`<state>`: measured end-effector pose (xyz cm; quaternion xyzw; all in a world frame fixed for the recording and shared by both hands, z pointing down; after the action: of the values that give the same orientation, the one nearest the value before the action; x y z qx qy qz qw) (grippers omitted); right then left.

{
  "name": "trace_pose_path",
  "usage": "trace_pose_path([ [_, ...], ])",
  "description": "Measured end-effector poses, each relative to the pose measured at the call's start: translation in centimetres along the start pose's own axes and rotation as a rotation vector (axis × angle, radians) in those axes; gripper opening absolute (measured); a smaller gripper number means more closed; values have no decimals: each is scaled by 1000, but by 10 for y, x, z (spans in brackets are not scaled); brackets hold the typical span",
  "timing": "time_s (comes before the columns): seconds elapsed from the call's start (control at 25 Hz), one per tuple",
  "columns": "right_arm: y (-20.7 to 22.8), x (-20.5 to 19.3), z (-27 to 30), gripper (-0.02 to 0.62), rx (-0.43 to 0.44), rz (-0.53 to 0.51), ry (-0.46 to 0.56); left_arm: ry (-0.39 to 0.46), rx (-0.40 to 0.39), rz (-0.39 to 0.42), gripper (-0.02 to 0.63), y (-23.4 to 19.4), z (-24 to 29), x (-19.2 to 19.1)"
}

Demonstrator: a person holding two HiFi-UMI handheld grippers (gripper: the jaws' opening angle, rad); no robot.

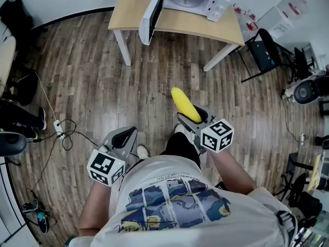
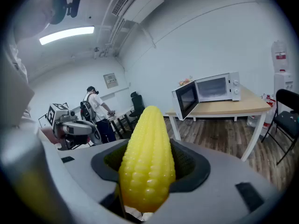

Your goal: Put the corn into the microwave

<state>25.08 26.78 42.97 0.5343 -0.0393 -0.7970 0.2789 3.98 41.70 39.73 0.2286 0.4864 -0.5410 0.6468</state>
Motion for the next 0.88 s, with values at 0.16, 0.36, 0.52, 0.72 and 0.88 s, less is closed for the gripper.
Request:
trace_pose_path([
  [0.16, -4, -4, -5, 248, -22, 21, -1, -13, -26, -4, 8, -10, 8, 1],
  [0.36, 24, 13, -16, 247, -73, 20, 25, 3, -98, 35, 8, -3, 50, 37],
  [0.52, 51, 28, -6, 247, -87, 8, 48, 16, -132, 100, 8, -8, 76, 72],
  [0.72, 76, 36, 13, 247, -95, 26, 53, -1, -118, 88, 8, -28, 102, 86],
  [0.88, 100, 41, 25, 247, -146, 74, 49, -11, -153, 85, 8, -43, 119, 97],
])
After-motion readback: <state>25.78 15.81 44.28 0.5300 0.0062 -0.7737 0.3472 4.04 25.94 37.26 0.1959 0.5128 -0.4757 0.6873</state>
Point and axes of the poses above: the fingertips, and each gripper's own axes: z forward along the fingers, y to its right, x out of its top, the point moved 6 cm from there along -z, backward along the fingers, and after that the axes turned 4 degrees about x, right-handed, at the moved point
